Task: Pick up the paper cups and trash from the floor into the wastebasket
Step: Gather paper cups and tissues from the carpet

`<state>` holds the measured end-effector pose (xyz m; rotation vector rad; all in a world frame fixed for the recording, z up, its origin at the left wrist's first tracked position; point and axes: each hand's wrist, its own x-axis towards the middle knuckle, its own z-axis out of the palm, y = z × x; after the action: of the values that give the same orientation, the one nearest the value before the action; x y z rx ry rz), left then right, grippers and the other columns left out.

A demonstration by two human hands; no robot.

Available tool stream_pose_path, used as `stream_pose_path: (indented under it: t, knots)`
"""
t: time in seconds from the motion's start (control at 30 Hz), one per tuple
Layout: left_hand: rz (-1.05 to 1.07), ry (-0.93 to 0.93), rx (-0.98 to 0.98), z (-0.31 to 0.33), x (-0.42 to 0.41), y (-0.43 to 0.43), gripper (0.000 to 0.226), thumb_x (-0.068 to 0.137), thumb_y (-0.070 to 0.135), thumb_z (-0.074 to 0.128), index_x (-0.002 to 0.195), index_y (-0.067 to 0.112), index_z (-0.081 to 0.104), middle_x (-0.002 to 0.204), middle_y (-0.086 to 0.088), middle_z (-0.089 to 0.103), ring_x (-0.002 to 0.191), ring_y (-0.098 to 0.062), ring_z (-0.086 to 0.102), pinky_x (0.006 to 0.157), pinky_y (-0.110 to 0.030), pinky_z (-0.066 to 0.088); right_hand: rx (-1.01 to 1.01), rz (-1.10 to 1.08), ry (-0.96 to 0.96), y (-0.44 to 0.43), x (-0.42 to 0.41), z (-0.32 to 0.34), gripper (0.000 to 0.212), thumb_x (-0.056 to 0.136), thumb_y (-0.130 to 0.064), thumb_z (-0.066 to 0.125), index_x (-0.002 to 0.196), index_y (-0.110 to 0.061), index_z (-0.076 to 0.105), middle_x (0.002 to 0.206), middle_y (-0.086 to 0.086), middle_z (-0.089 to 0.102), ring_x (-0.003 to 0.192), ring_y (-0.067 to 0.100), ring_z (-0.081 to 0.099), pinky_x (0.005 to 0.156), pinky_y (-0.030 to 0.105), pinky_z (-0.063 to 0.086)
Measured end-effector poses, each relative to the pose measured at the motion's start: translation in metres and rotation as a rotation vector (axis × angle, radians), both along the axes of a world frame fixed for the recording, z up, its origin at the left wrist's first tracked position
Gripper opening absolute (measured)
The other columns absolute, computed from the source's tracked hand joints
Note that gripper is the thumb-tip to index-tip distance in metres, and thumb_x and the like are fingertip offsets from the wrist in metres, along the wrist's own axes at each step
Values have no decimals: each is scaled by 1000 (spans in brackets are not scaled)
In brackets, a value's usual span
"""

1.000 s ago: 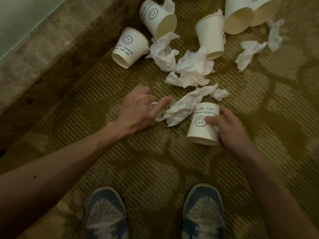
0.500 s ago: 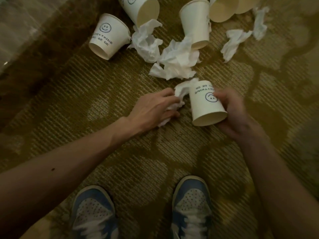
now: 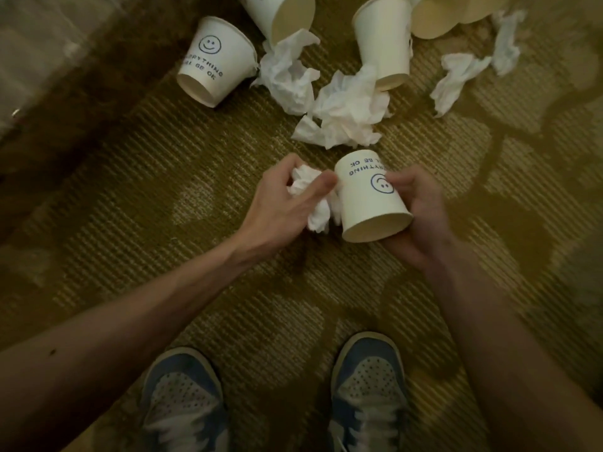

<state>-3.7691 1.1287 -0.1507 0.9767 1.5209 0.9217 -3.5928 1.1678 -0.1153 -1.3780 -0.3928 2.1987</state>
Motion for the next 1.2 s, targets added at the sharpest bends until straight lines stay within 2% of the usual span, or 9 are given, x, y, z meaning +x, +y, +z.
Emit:
stream_pose_path:
  t: [0.1, 0.27, 0.5, 0.6, 0.67, 0.77, 0.83, 0.97, 1.2]
  knots:
    - [93, -74, -36, -1, -2, -2, 22, 90, 37, 68, 85, 22, 54, 66, 19, 65, 59, 4, 60, 49, -15, 46, 3, -49, 35, 0, -10, 2, 55, 68, -28, 53, 113, 4, 60, 87, 14, 71, 76, 24, 69, 66, 33, 57]
    - [251, -143, -45, 11, -23, -7, 16, 91, 38, 66, 90, 28, 55, 70, 16, 68, 62, -1, 64, 50, -20, 48, 75, 33, 60, 5, -47, 9, 60, 72, -23, 54, 129, -4, 54, 97, 13, 71, 83, 25, 70, 70, 40, 58]
    - [544, 117, -60, 85, -96, -38, 44, 91, 70, 35, 89, 30, 52, 77, 38, 60, 67, 14, 59, 51, -12, 46, 313, 505, 63, 18, -145, 60, 43, 82, -25, 58, 125, -20, 58, 108, 5, 74, 94, 20, 72, 69, 33, 59]
    - [673, 214, -73, 139, -139, -80, 63, 81, 80, 26, 97, 27, 56, 88, 32, 62, 80, 12, 58, 77, -27, 49, 411, 711, 82, 10, -200, 103, 53, 75, -26, 70, 125, -21, 53, 100, 1, 76, 86, 19, 74, 62, 28, 57]
    - [708, 174, -94, 172, -162, -114, 80, 72, 85, 29, 113, 23, 57, 109, 15, 66, 105, -3, 62, 97, -42, 48, 495, 834, 133, -7, -235, 132, 51, 70, -29, 78, 114, -18, 54, 93, -2, 75, 82, 17, 74, 62, 26, 56]
    - [771, 81, -124, 224, -181, -166, 93, 66, 89, 41, 130, 23, 51, 127, -2, 63, 118, -20, 62, 103, -49, 45, 628, 1020, 246, -47, -278, 171, 40, 65, -37, 80, 93, -18, 60, 87, -1, 74, 81, 16, 72, 67, 29, 56]
    - [838, 153, -107, 260, -188, -201, 85, 71, 86, 43, 129, 23, 52, 125, 0, 64, 114, -18, 64, 98, -50, 50, 679, 1093, 329, -77, -302, 202, 33, 66, -39, 81, 86, -20, 64, 82, -2, 73, 75, 13, 69, 65, 29, 55]
    - [1023, 344, -109, 312, -206, -270, 37, 89, 72, 41, 103, 41, 55, 101, 19, 67, 93, -1, 67, 87, -38, 55, 890, 1251, 391, -136, -343, 266, 36, 63, -46, 75, 85, -19, 64, 82, -1, 76, 65, 7, 68, 52, 17, 49]
    - [1198, 518, -43, 360, -215, -449, 35, 90, 65, 46, 103, 35, 59, 91, 23, 69, 85, 4, 68, 72, -21, 54, 1227, 1545, 435, -293, -399, 323, 53, 44, -61, 78, 79, -22, 71, 73, -8, 75, 61, 2, 69, 50, 15, 50]
